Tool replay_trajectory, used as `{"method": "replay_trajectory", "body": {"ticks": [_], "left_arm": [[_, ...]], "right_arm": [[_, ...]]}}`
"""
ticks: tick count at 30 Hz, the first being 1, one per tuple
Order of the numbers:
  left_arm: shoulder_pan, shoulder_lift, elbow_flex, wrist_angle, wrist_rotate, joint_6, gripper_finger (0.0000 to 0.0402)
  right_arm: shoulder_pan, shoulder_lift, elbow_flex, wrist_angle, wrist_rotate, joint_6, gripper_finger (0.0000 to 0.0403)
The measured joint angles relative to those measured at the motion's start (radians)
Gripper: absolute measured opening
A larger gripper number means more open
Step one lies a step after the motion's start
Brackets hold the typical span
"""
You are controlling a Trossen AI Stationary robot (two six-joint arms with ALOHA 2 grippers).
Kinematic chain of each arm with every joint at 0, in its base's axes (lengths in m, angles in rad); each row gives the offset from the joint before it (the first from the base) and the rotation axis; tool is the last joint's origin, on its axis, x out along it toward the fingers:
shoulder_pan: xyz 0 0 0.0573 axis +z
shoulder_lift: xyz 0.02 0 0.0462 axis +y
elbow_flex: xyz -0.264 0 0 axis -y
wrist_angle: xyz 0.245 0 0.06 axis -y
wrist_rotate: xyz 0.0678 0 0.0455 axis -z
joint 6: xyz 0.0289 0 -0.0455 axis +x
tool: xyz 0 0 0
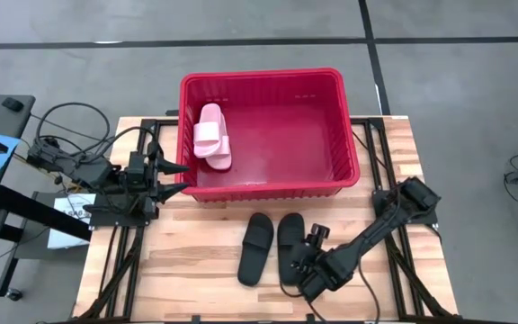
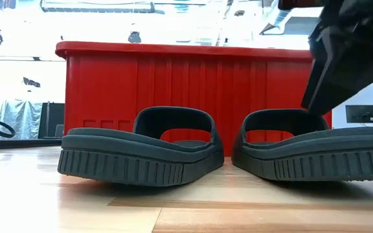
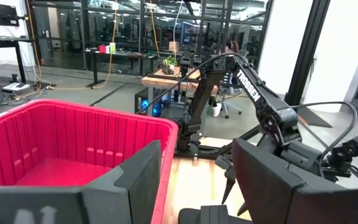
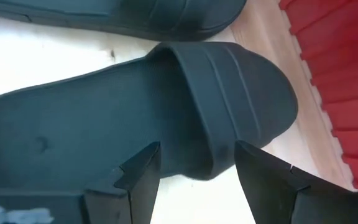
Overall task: Pick and place slides into bin
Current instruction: Put the right black slipper in the red bin
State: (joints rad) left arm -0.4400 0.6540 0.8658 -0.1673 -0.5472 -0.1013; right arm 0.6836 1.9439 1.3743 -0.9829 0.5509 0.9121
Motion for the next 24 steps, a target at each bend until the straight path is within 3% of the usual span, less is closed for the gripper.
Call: {"method": "replay_trajectory", "body": {"ticks": [11,15,20,24], "left_arm": [[0.0,0.0,0.0,0.0,0.004,0.0,0.0187],[0.0,0.0,0.0,0.0,0.011,0.0,0.0187],[0.0,0.0,0.0,-0.002,0.012,0.0,0.0187],[0.0,0.0,0.0,-0.005,0.012,0.0,0.0187]], "right_arm": [[-0.077,0.01,-0.006,-0.008,0.004,-0.043,0.0176],[-0.107,0.008,-0.046,0.063,-0.052,-0.084,0.0132],[-0.131,0.004,-0.076,0.116,-0.109,-0.086,0.0024],[-0.13,0.003,-0.072,0.109,-0.113,-0.069,0.0009]]}}
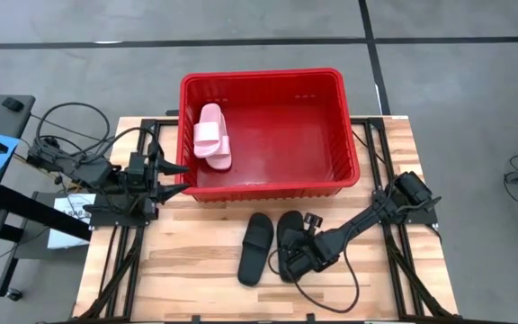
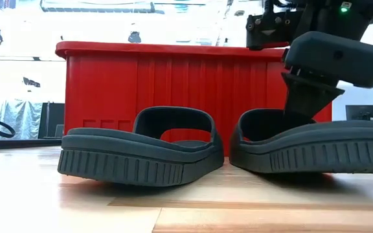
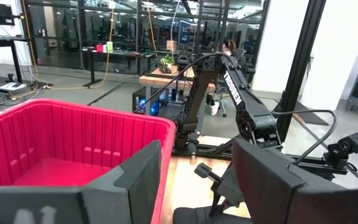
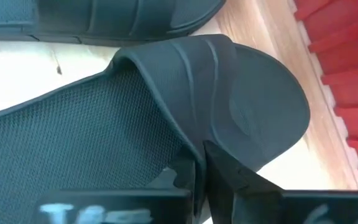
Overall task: Pick and place slides into bin
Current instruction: Put the right black slipper in the red bin
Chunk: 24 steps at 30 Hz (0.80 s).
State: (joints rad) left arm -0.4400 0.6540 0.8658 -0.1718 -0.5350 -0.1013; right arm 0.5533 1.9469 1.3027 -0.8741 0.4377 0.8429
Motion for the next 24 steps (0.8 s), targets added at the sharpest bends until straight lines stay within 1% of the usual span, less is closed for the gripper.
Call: {"method": "replay_trajectory", "body": {"ticks": [7,15,19,24], "left_arm": [[0.0,0.0,0.0,-0.005,0.001,0.0,0.0187],[0.0,0.0,0.0,-0.005,0.003,0.0,0.0187],[0.0,0.0,0.0,-0.004,0.003,-0.015,0.0187],[0.0,0.0,0.0,-0.004,0.003,-0.028,0.0187]], "right_arm": [[0.018,0.002,0.064,-0.069,-0.042,-0.002,0.0003],[0.063,0.003,0.208,-0.226,-0.062,-0.012,0.0001],[0.082,0.003,0.3,-0.318,-0.055,-0.023,0.0001],[0.096,0.003,0.425,-0.436,-0.01,-0.032,0.0001]]}}
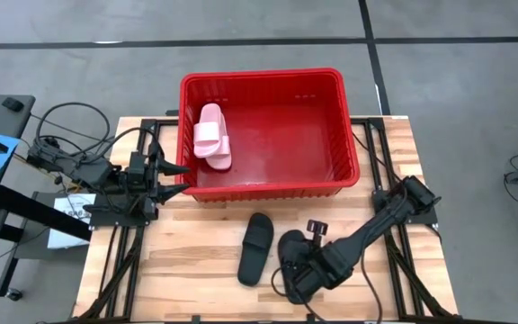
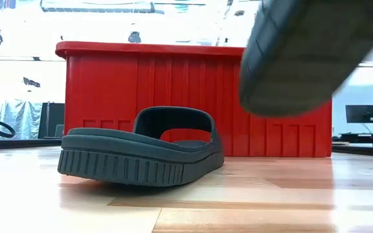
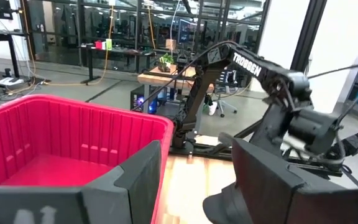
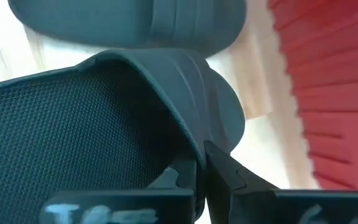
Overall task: Pick and place slides into bin
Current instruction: Put the right black slipper in the red bin
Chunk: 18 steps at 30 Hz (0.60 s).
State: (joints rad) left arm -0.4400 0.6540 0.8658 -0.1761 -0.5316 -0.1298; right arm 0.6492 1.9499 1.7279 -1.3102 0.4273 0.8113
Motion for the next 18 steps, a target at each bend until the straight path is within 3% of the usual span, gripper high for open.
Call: {"method": "replay_trajectory", "body": {"ticks": [9,18], "left_arm": [[0.0,0.0,0.0,0.0,0.0,-0.01,0.0187],[0.0,0.0,0.0,-0.016,-0.001,-0.021,0.0187]], "right_arm": [[-0.001,0.0,0.272,-0.171,0.123,-0.074,0.0],[-0.004,-0.002,0.54,-0.263,0.348,-0.211,0.0]]}}
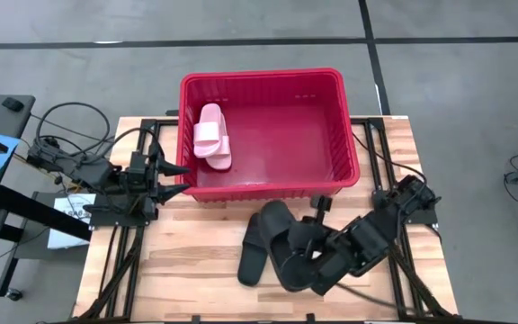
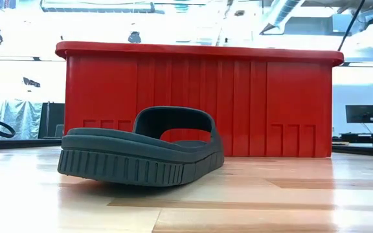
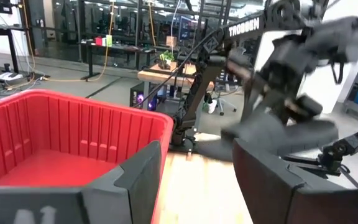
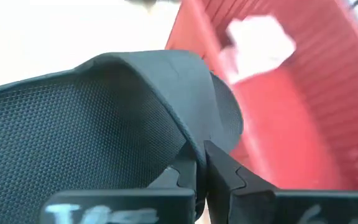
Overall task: Pick and place slides into bin
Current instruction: Put the right black slipper in the red bin
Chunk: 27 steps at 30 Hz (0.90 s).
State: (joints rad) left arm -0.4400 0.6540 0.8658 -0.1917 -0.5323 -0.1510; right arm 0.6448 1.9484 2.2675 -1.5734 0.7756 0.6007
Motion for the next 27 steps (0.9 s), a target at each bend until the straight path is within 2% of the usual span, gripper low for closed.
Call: {"method": "replay_trajectory", "body": {"ticks": [5,7,13,21,24,27], "left_arm": [[0.0,0.0,0.0,-0.024,0.0,-0.026,0.0187],[0.0,0.0,0.0,-0.028,0.0,-0.029,0.0187],[0.001,0.0,0.0,-0.024,-0.013,-0.027,0.0187],[0.001,0.0,0.0,0.035,-0.112,0.053,0.0187],[0.001,0.0,0.0,0.079,-0.14,0.106,0.0187],[0.001,0.0,0.0,0.131,-0.177,0.158,0.0187]], "right_arm": [[-0.031,-0.001,0.091,0.004,0.123,-0.173,0.0],[-0.053,-0.025,0.08,0.002,0.165,-0.235,0.0],[-0.165,-0.11,0.063,0.002,0.223,-0.373,0.0],[-0.321,-0.257,0.062,0.003,0.289,-0.555,0.0],[-0.394,-0.33,0.004,0.004,0.302,-0.59,0.0],[-0.486,-0.426,-0.141,0.015,0.299,-0.583,0.0]]}}
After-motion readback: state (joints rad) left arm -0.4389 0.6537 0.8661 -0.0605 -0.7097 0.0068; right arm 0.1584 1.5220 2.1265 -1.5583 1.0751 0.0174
